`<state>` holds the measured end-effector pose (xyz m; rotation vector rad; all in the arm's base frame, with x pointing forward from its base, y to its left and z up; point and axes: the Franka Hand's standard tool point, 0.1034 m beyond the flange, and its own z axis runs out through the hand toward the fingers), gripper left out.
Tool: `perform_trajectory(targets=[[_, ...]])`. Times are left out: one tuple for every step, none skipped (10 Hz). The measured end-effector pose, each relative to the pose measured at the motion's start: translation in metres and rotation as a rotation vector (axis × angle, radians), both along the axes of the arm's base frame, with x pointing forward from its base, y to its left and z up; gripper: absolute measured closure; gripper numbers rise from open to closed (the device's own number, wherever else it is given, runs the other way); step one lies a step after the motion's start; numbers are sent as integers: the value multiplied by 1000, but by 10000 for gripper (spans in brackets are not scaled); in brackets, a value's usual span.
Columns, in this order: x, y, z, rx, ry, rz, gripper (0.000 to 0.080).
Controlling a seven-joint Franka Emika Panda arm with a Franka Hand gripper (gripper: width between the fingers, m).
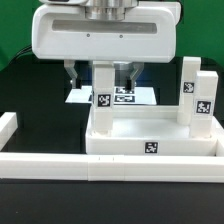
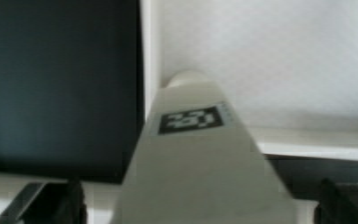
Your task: Assemble desk
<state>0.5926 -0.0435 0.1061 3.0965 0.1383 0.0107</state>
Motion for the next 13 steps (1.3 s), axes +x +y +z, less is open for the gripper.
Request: perform_trajectory(targets=[[1, -2, 1, -30, 15, 237, 151], [1, -4, 1, -30, 15, 233, 151], [1, -6, 1, -29, 16, 229, 151], [0, -7, 1, -27, 20, 220, 258], [0, -7, 1, -27, 20, 220, 415], [0, -7, 1, -27, 20, 220, 415], [0, -6, 0, -27, 18, 200, 506], [0, -6, 0, -27, 19, 200, 506], [0, -6, 0, -27, 19, 193, 506], [0, -6, 0, -26, 15, 117, 506], [0, -6, 0, -26, 10, 38, 506], [-1, -6, 0, -14, 5, -111, 506], [-3, -6, -1, 10, 5, -270, 506]])
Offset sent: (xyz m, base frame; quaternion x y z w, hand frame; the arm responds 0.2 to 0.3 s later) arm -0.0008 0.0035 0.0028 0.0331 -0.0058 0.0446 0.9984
